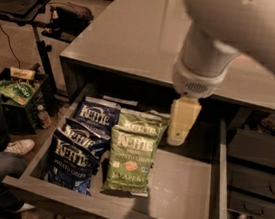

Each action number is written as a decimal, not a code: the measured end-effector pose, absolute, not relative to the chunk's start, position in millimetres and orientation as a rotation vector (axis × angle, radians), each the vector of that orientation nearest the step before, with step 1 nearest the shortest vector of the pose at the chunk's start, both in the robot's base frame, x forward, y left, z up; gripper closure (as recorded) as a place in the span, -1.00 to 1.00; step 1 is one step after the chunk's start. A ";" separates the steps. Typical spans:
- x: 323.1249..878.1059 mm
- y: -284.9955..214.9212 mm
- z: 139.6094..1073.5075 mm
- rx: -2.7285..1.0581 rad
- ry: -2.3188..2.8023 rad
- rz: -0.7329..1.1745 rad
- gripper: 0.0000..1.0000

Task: Pick green jalapeno chip bag from top drawer and place on counter

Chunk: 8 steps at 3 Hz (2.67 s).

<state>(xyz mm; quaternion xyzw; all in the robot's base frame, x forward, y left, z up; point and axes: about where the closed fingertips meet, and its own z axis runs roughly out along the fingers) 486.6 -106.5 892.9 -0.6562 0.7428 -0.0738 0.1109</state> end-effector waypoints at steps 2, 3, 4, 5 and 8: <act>476.6 -60.6 824.6 -1.975 2.179 -0.080 -1.00; 471.1 -52.0 810.6 -1.995 2.163 -0.031 -1.00; 470.0 -34.7 780.9 -2.031 2.149 0.056 -1.00; 476.7 -23.5 757.5 -2.059 2.147 0.114 -1.00; 489.8 -14.5 705.4 -2.108 2.187 0.248 -0.92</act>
Offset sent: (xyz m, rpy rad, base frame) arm -0.0145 0.0643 -0.1037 0.0809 0.1243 0.0386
